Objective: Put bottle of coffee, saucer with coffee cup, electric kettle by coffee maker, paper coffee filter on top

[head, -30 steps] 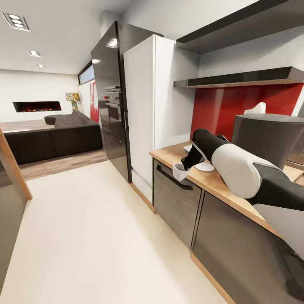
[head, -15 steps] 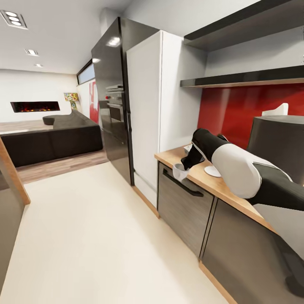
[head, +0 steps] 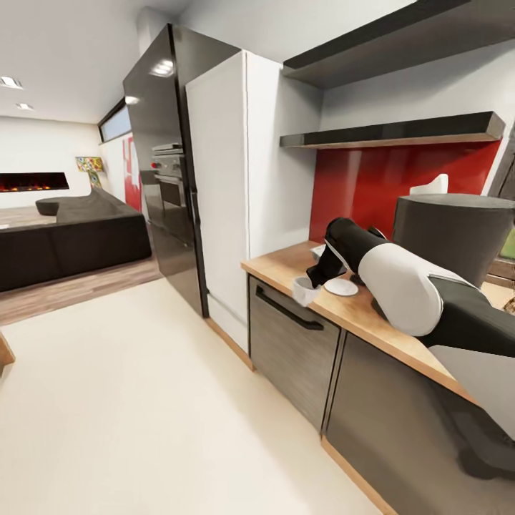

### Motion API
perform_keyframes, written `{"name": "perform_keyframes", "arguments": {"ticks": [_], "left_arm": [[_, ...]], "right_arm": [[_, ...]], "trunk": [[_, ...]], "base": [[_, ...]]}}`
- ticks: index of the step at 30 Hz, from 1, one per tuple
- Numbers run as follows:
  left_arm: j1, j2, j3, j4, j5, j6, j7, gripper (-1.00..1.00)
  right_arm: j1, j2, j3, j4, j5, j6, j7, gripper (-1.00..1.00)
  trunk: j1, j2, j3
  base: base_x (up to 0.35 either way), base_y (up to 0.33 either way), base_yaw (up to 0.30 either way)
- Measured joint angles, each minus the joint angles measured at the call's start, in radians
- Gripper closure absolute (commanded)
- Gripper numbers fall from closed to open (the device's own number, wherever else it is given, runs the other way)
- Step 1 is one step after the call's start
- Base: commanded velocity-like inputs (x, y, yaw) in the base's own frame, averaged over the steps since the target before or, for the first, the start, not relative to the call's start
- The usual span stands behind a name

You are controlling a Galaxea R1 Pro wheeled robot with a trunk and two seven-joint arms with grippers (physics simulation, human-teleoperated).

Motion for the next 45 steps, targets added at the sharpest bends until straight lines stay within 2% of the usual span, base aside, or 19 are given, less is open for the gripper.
{"name": "perform_keyframes", "arguments": {"ticks": [8,20,38,45], "left_arm": [[0.000,0.000,0.000,0.000,0.000,0.000,0.000,-1.00],[0.000,0.000,0.000,0.000,0.000,0.000,0.000,-1.00],[0.000,0.000,0.000,0.000,0.000,0.000,0.000,-1.00],[0.000,0.000,0.000,0.000,0.000,0.000,0.000,-1.00]], "right_arm": [[0.000,0.000,-0.001,0.000,-0.001,0.000,0.000,1.00],[0.001,0.000,0.001,0.000,0.001,0.000,0.000,1.00],[0.000,-0.002,0.000,-0.002,0.000,-0.001,-0.001,1.00],[0.000,-0.002,0.000,-0.002,0.000,0.000,-0.001,1.00]], "trunk": [[0.000,0.000,0.000],[0.000,0.000,0.003],[0.000,0.000,0.003],[0.000,0.000,0.003]], "base": [[0.150,0.143,-0.034],[0.036,0.034,-0.166],[0.234,0.217,-0.007],[0.059,0.058,-0.134]]}}
